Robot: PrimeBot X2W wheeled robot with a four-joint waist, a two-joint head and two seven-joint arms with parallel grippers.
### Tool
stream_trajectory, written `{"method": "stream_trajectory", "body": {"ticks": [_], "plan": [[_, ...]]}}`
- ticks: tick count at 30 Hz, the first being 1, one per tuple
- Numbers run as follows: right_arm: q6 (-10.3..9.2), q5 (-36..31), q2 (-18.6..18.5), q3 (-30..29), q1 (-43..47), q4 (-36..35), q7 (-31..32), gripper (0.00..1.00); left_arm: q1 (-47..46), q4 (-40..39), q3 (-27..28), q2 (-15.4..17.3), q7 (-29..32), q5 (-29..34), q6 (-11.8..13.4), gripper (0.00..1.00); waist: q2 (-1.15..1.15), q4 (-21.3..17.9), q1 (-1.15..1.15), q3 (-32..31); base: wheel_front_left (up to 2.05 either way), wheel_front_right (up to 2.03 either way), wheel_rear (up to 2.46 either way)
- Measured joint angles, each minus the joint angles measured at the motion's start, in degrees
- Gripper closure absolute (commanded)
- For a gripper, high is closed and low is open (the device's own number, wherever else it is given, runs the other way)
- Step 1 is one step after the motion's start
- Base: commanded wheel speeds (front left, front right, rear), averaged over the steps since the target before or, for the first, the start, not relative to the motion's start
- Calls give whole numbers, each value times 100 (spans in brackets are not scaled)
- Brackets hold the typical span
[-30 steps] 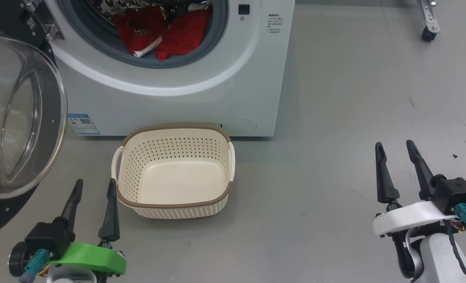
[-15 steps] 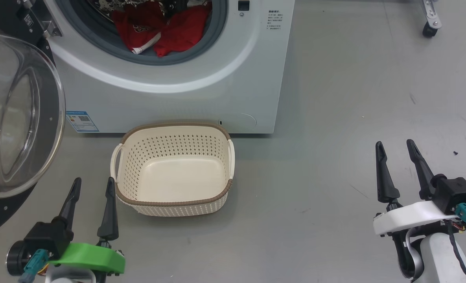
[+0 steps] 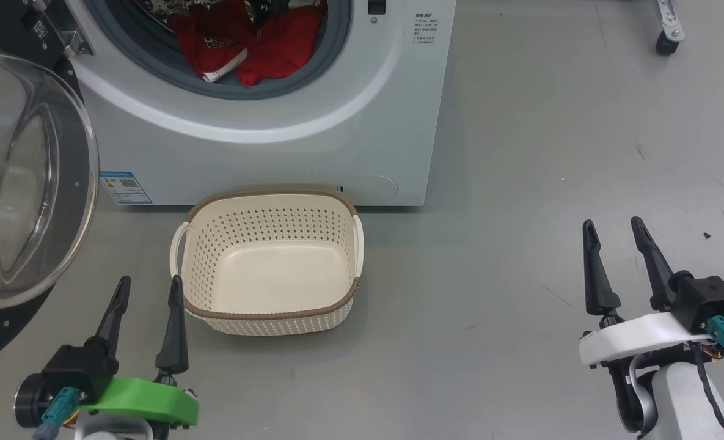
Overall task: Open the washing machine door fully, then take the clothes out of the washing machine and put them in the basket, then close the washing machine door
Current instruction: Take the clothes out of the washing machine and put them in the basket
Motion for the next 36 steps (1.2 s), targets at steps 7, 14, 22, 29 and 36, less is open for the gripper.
{"method": "stream_trajectory", "body": {"ticks": [7, 14, 22, 29, 36], "plan": [[0, 0, 3, -3, 0, 0, 0, 0, 0, -37, -63, -2, 0, 33, -119, 0, 0, 5, 0, 4, 2, -2, 0], [0, 0, 4, -3, -1, 3, 0, 0, 0, -96, -70, -9, 0, 34, -168, 0, 0, 14, 0, 4, 20, -20, 0], [1, 0, 7, -3, -1, 9, 0, 0, 0, -103, -49, -16, 0, 42, -169, 0, 0, 20, 0, 2, 43, -43, 0], [1, 0, 9, -3, -1, 19, 0, 0, 1, -101, -18, -22, 0, 82, -171, 0, 0, 23, 0, -4, 67, -67, 0], [2, 0, 12, -3, -1, 23, 0, 0, 2, -96, -23, -51, 0, 30, -269, 0, 0, 24, 0, -8, 91, -91, 0]]}}
